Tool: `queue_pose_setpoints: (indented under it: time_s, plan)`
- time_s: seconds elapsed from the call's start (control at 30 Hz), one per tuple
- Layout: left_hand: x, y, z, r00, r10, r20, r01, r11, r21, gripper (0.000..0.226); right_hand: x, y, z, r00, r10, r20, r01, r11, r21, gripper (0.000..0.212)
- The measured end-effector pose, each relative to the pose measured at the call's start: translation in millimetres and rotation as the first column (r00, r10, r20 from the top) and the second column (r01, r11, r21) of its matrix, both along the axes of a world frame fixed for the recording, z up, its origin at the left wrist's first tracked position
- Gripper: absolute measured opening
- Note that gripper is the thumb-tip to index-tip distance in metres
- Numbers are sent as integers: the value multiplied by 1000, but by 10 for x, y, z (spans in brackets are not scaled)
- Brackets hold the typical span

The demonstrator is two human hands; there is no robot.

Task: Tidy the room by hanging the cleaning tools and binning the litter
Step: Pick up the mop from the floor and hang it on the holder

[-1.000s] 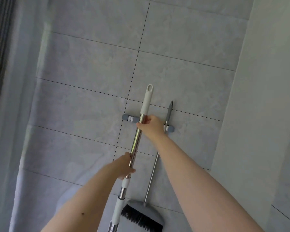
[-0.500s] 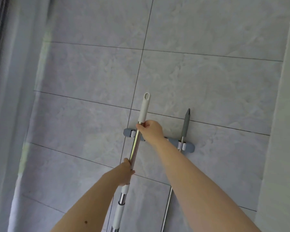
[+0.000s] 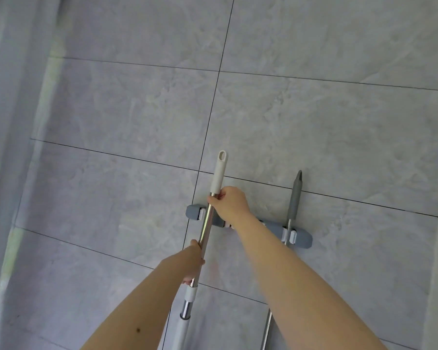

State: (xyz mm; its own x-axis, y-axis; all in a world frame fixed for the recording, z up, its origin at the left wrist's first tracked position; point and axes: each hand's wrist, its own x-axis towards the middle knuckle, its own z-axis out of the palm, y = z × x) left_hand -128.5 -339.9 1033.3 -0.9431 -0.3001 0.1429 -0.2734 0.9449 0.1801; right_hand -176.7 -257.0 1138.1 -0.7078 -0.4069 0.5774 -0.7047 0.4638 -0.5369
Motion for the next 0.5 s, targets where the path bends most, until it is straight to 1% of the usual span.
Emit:
queue_pose_setpoints:
  time_s: [0.03,0.07,0.1,0.13,0.17,0.2,0.23,0.27,0.3,0.33,0.37,0.43,0.47,0.5]
  plan:
    - [-45,-18,16,1000,-5,-18,6,997,79,57,-35,-21,8,1000,-6,-5,6,1000,2,17]
    - [-83,-75,14,998,-24,-50,28,996,88,56,-86,-43,23,1000,-11,-11,11,1000,6,17]
    - [-123,-125,2,997,-45,-58,45,999,7,55,-128,-56,35,1000,-16,-18,16,1000,15,21]
    - [-190,-159,11,998,-54,-24,52,996,-76,55,-177,-74,74,999,-25,-30,26,999,26,28]
    - [-232,-205,17,998,-68,-10,67,995,-69,56,-213,-92,94,999,-32,-36,33,999,33,33]
    - [-279,-245,47,996,-83,33,86,987,-132,57,-265,-106,115,999,-41,-34,42,999,34,35]
    - [-249,-229,72,997,-68,23,71,988,-137,58,-299,-122,127,999,-41,-27,42,999,31,33]
    - [-220,-227,94,993,-73,94,92,972,-215,58,-323,-139,136,999,-40,-12,40,999,29,27]
    - [-235,-246,119,988,-50,143,95,941,-324,56,-330,-157,148,999,-35,-3,35,999,31,19]
    - [-274,-264,110,987,-20,163,86,907,-411,52,-332,-174,150,1000,-30,2,30,999,35,15]
    - [-300,-277,116,985,-22,173,104,871,-480,49,-331,-183,165,1000,-24,-1,24,999,38,15]
    - [-276,-281,160,990,-7,140,76,870,-488,46,-327,-195,191,1000,-23,-2,23,999,47,15]
    - [-284,-296,143,996,-30,88,68,884,-462,46,-326,-201,203,1000,-26,-4,26,998,57,18]
    - [-305,-312,112,994,-64,86,97,875,-474,47,-330,-213,200,999,-33,-8,33,997,65,25]
